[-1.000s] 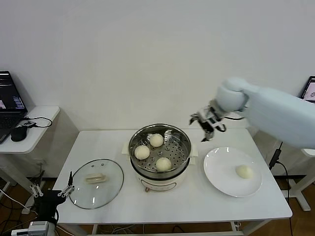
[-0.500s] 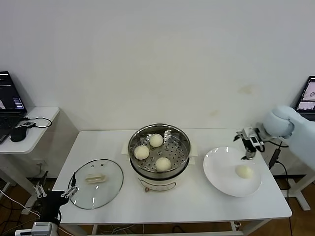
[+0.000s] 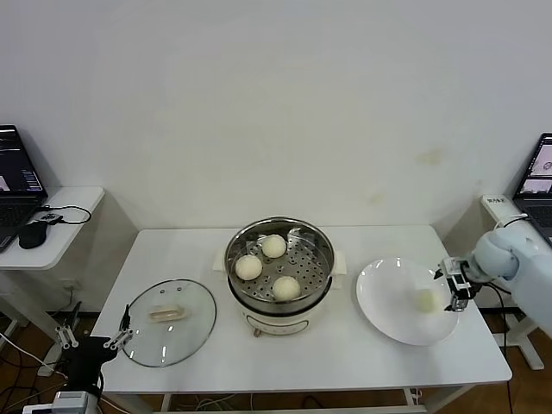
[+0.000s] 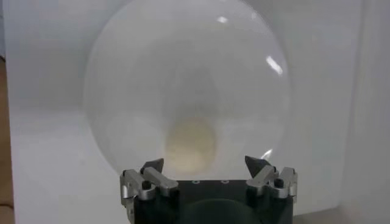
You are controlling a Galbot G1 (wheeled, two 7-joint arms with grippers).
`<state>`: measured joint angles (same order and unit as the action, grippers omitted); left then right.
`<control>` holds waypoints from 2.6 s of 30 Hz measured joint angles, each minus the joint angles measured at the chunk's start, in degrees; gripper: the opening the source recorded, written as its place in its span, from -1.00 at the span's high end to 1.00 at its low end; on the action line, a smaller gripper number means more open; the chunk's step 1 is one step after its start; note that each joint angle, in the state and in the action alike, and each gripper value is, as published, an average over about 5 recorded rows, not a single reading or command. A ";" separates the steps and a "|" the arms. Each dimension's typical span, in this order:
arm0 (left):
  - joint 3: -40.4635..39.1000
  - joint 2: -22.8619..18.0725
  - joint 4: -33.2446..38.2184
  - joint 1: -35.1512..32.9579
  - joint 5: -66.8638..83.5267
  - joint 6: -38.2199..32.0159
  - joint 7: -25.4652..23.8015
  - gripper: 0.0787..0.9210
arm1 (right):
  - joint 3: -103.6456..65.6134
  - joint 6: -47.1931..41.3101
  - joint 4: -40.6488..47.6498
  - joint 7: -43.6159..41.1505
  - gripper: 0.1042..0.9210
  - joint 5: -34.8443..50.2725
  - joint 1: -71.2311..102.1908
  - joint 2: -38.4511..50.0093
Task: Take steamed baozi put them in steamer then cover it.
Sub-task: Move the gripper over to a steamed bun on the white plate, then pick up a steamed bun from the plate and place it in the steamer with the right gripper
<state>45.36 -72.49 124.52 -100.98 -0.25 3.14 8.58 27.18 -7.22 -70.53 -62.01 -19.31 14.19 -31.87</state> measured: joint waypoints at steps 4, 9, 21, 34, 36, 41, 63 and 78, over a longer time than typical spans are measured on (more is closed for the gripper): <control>0.19 0.01 -0.10 -0.04 0.03 0.00 0.00 -0.77 | -1.14 0.28 2.02 0.51 -0.76 -0.85 1.14 -1.65; 0.26 0.01 -0.17 0.12 0.06 0.02 -0.01 -0.77 | -1.95 0.31 4.05 0.93 -0.76 -1.78 1.78 -3.65; 0.16 -0.19 -0.53 0.59 0.08 0.05 -0.02 -0.77 | -3.17 0.34 7.23 1.34 -0.53 -3.60 2.31 -6.48; 0.19 -0.29 -0.30 0.47 0.15 0.04 0.00 -0.77 | -2.63 -0.16 6.42 0.26 -0.24 -2.69 0.90 -6.00; 0.20 -0.28 -0.26 0.49 0.19 0.03 0.01 -0.77 | -1.83 -0.55 5.51 -0.10 -0.24 -1.87 -0.10 -5.27; -0.09 -0.31 -0.08 0.80 0.21 0.03 0.01 -0.77 | 1.90 -2.10 2.14 -0.83 -0.24 1.38 -4.50 -2.84; -1.04 -0.69 1.20 0.69 -0.16 0.10 0.00 -0.77 | 31.85 -18.56 -13.98 4.19 -0.28 29.30 -40.90 -10.43; -0.65 -1.36 1.67 0.90 0.24 0.04 -0.02 -0.77 | 39.03 -27.21 -11.18 9.03 -0.28 37.20 -41.88 -24.74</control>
<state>44.72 -73.86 126.19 -100.08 -0.01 3.18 8.56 66.20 -34.43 -81.71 -52.98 17.89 -27.69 -56.60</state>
